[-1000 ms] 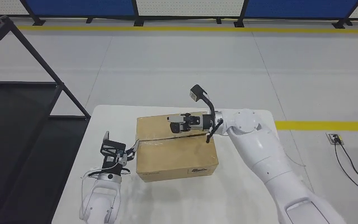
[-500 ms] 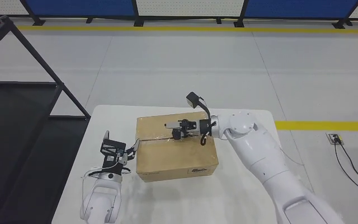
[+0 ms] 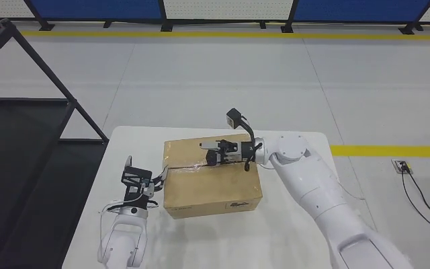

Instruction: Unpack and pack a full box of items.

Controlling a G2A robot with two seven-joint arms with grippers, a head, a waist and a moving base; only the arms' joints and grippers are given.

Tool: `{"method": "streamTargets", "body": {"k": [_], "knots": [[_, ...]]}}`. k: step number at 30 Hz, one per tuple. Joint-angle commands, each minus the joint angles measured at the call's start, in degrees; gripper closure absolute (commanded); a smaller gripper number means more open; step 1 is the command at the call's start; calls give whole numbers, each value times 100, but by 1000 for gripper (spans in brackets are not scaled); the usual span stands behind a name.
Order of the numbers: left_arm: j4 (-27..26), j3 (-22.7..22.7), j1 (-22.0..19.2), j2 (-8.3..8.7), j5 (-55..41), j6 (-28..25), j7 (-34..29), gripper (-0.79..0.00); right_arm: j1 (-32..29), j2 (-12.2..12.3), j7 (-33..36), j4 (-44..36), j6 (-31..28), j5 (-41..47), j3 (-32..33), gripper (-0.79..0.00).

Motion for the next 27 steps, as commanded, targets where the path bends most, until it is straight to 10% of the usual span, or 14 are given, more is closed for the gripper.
{"method": "streamTargets", "body": {"k": [1, 8, 10, 19, 27], "knots": [[-2, -4, 4, -1, -14, 36, -2, -785, 0, -47, -54, -4, 70, -17, -81, -785], [14, -37, 8, 2, -74, 71, -10, -785, 134, -249, -255, 227, 244, -431, -498, -785], [22, -39, 3, 2, -89, 64, -19, -785, 185, -287, -280, 334, 255, -534, -568, -382], [43, -48, -52, 8, -153, 0, -50, -785, 323, -290, -127, 674, 201, -659, -534, -139], [-9, -80, -76, 15, -207, -10, -59, -785, 411, -243, -77, 770, 553, -967, -534, -120]]}}
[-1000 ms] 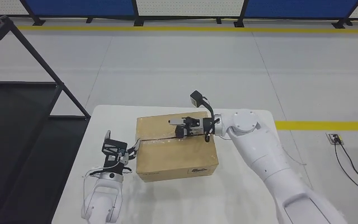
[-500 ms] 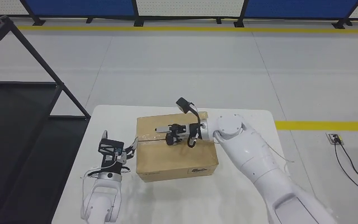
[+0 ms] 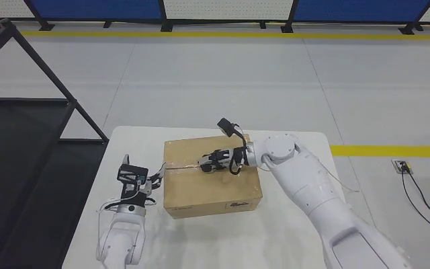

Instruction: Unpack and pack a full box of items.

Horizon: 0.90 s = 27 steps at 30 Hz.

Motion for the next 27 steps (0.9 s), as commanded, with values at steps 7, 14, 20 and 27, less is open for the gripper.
{"method": "streamTargets", "body": {"k": [7, 14, 20, 27], "knots": [[-195, -203, 50, 6, -274, 146, 24, -785, 91, 49, -44, 158, 257, -292, 13, -71], [-478, -530, 150, 24, -590, 211, 45, -785, 160, 101, -95, 254, 359, -537, 34, -12], [-684, -820, 237, 44, -856, 205, 33, -785, 202, 206, -224, 293, 348, -744, 127, 0], [-730, -1048, 265, 65, -1005, 207, 36, -785, 166, 395, -302, 134, 319, -927, 322, 0]]}}
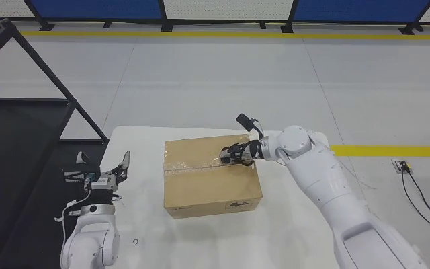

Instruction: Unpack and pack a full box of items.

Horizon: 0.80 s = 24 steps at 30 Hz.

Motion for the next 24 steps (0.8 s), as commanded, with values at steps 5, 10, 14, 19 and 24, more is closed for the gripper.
{"method": "streamTargets", "body": {"k": [5, 10, 14, 19, 24], "knots": [[-25, -161, 32, 10, -119, 84, 53, -785, -192, 135, 40, -476, 73, -127, 116, 0], [-134, -377, 127, 20, -265, 175, 117, -785, -404, 148, 72, -1062, 246, -270, 41, 0], [-187, -538, 220, 30, -369, 178, 133, -785, -483, 105, 107, -1372, 441, -383, -103, 0], [-214, -657, 322, 36, -483, 193, 203, -785, -455, -18, 20, -1512, 577, -490, -355, 0], [-325, -765, 487, 35, -647, 211, 274, -785, -343, -216, -211, -1421, 610, -475, -627, 0]]}}
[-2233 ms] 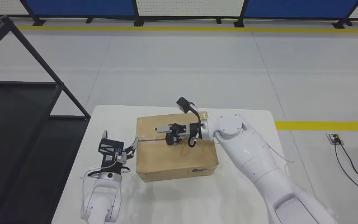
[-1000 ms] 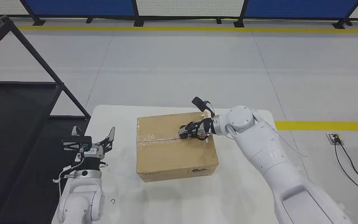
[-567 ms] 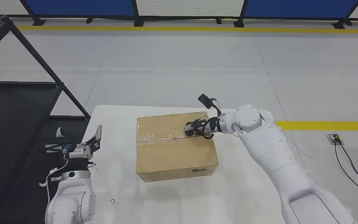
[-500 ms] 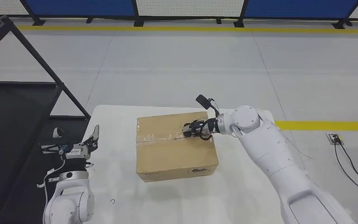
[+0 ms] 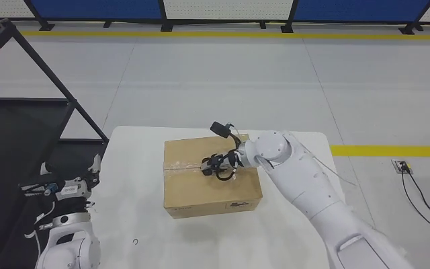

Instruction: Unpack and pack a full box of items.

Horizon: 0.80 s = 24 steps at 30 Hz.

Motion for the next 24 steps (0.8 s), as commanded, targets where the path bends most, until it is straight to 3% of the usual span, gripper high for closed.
{"method": "streamTargets", "body": {"k": [1, 24], "knots": [[-49, -55, 86, -1, -69, 6, 30, -785, 64, -89, -112, 97, 9, -11, -119, 0], [-271, -677, 608, 3, -739, 10, 282, -785, 695, -1209, -817, 1530, -516, 409, -883, 0]]}}
